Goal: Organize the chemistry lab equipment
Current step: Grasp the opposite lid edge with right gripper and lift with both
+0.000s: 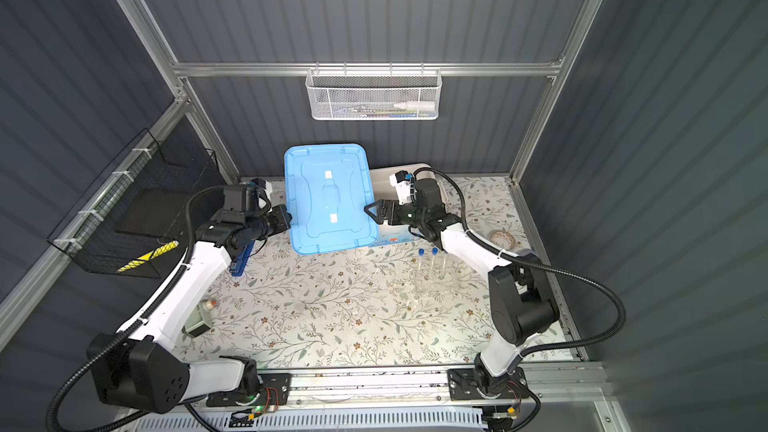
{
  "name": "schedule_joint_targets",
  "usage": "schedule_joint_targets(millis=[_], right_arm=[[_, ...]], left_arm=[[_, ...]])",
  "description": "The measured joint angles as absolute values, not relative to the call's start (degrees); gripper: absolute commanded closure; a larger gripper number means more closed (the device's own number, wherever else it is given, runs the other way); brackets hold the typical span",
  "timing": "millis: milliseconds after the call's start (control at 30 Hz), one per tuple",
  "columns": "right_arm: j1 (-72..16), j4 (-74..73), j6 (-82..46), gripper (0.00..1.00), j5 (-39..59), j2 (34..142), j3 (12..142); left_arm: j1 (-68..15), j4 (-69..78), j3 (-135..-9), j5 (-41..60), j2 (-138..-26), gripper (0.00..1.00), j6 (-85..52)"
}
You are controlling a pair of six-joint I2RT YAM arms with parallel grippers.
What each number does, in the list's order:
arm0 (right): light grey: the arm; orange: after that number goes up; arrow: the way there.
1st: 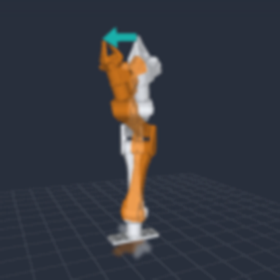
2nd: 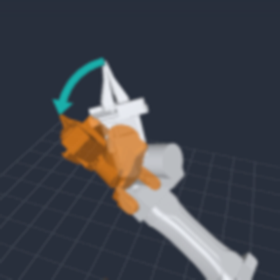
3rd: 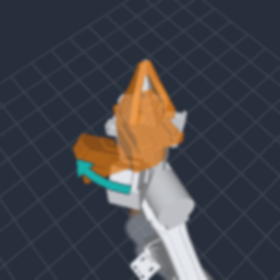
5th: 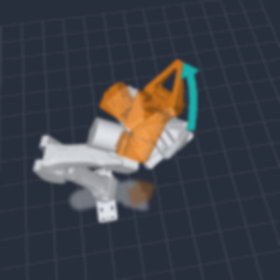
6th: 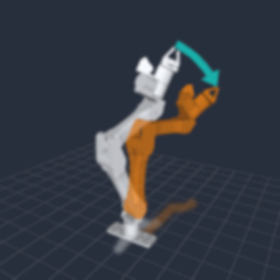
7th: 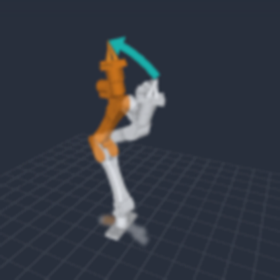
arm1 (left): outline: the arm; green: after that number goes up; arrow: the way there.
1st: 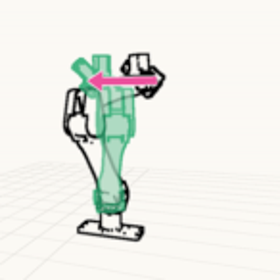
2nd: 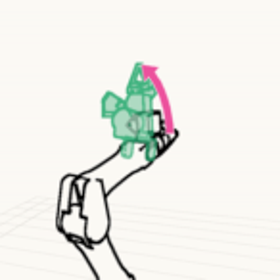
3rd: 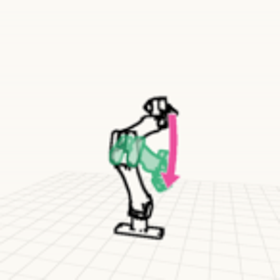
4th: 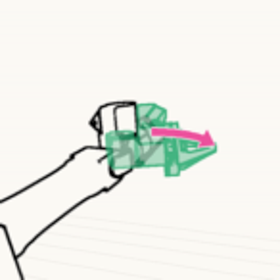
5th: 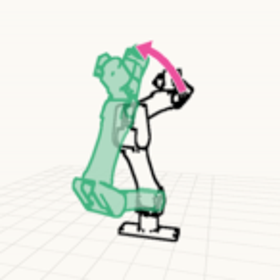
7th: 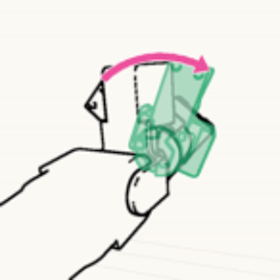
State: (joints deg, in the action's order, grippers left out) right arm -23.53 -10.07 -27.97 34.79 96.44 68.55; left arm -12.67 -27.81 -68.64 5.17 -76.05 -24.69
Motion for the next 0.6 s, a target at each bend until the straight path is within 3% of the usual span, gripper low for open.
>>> schedule_joint_targets(millis=[233,600], right_arm=[[-20.97,-14.74,-31.42,0.15,39.16,99.46,69.58],[-17.87,-22.98,-39.72,0.39,42.15,101.82,68.25]], left_arm=[[-15.49,-25.47,-69.58,5.61,-79.72,1.0,-24.71],[-17.72,-23.03,-71.59,6.33,-84.29,1.0,-26.02]])
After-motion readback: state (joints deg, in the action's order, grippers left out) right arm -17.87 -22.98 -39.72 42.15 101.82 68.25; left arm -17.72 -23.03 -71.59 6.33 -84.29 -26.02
